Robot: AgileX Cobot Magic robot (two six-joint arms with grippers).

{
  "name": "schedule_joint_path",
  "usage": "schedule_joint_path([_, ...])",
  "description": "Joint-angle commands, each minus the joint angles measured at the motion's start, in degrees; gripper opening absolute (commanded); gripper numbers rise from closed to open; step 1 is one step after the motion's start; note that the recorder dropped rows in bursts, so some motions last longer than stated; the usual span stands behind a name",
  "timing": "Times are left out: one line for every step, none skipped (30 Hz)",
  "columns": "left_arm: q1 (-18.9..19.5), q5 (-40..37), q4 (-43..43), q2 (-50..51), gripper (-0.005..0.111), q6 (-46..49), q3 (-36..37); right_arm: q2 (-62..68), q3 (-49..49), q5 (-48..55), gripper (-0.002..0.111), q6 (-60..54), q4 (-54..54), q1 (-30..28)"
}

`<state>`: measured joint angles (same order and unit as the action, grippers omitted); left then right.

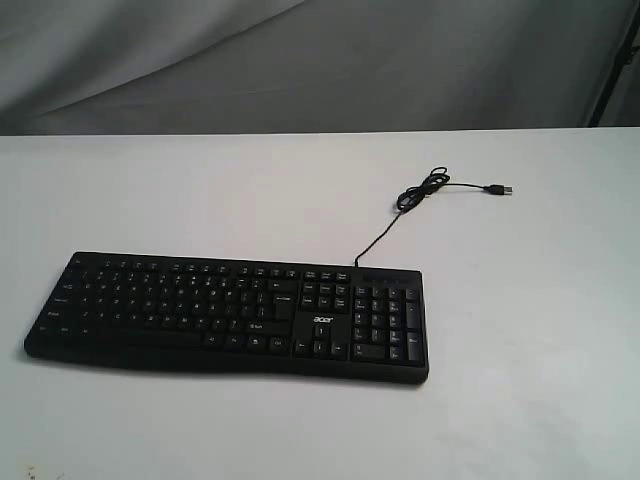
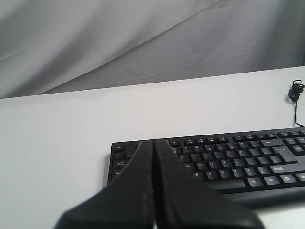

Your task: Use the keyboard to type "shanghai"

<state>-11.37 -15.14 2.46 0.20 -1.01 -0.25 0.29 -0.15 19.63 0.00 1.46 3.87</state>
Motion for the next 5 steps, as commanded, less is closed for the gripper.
schedule_joint_path([-0.23,0.27,0.04,-0.2,0.0,-0.01,0.25,-0.29,0.15,-0.09,0.0,0.0,0.42,0.03])
schedule_joint_path([-0.23,0.27,0.04,-0.2,0.0,-0.01,0.25,-0.29,0.15,-0.09,0.0,0.0,0.42,0.03])
schedule_joint_path([-0.23,0.27,0.04,-0.2,0.0,-0.01,0.25,-0.29,0.15,-0.09,0.0,0.0,0.42,0.03])
schedule_joint_path([-0.23,0.27,0.04,-0.2,0.0,-0.01,0.25,-0.29,0.15,-0.09,0.0,0.0,0.42,0.03])
schedule_joint_path([-0.23,0.27,0.04,-0.2,0.0,-0.01,0.25,-0.29,0.15,-0.09,0.0,0.0,0.42,0.03])
